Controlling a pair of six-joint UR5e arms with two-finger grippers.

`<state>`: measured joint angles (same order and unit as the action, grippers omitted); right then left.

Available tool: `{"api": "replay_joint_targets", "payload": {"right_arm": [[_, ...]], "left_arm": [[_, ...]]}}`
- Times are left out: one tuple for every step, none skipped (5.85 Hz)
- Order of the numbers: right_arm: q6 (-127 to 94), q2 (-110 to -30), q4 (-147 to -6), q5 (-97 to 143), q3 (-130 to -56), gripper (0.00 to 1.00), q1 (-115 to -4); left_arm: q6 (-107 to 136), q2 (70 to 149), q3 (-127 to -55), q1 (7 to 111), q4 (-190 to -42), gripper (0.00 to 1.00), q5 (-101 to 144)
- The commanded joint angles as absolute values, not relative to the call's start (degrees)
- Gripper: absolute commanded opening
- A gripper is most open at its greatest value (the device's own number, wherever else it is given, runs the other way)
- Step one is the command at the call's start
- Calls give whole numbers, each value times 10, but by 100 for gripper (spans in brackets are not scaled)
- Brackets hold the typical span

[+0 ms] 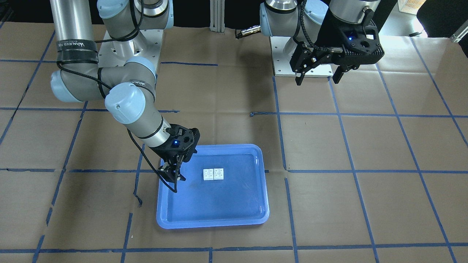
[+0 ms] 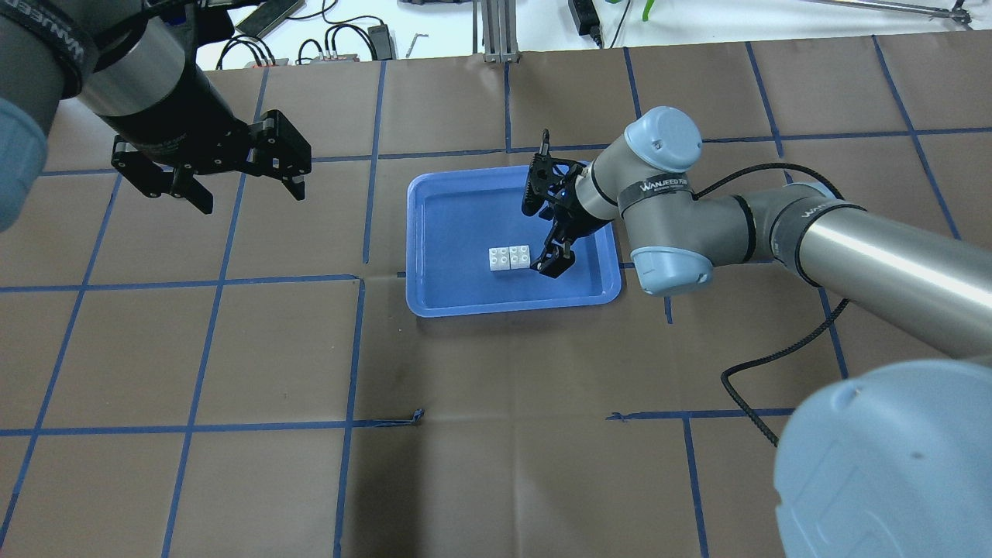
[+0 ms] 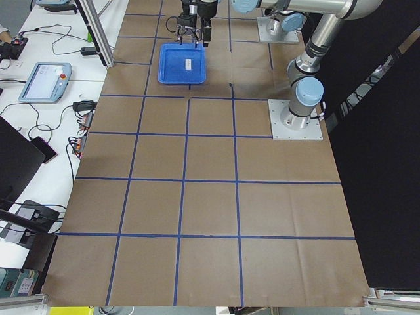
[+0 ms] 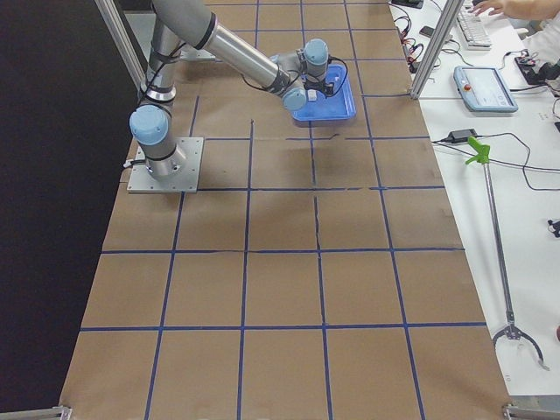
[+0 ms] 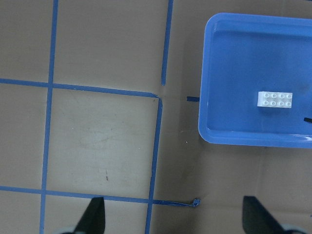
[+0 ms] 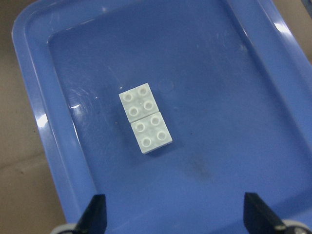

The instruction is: Assemble white blocks and place on blue tray

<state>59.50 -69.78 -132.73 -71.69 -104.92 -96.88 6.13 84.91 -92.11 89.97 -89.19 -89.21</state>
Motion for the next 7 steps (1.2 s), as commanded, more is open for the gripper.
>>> {"api": "replay_joint_targets", "payload": {"right_arm": [[434, -745, -1205, -799, -985, 100, -949], [338, -771, -1128, -832, -957, 100, -937], [212, -800, -1039, -876, -935, 100, -926], [127, -817, -961, -881, -910, 100, -912], [65, -837, -888, -883, -879, 100, -904], [31, -860, -841, -900, -859, 100, -904], [27, -870, -839, -899, -860, 100, -904]], "left_arm": [[62, 849, -921, 900, -891, 100, -892], [62, 850, -920, 900, -890, 100, -892], [62, 850, -920, 900, -889, 100, -892], [62, 850, -920, 900, -889, 100, -892], [61, 851, -919, 900, -889, 100, -892], [61, 856, -918, 900, -882, 100, -892], [61, 855, -918, 898, -880, 100, -892]]}}
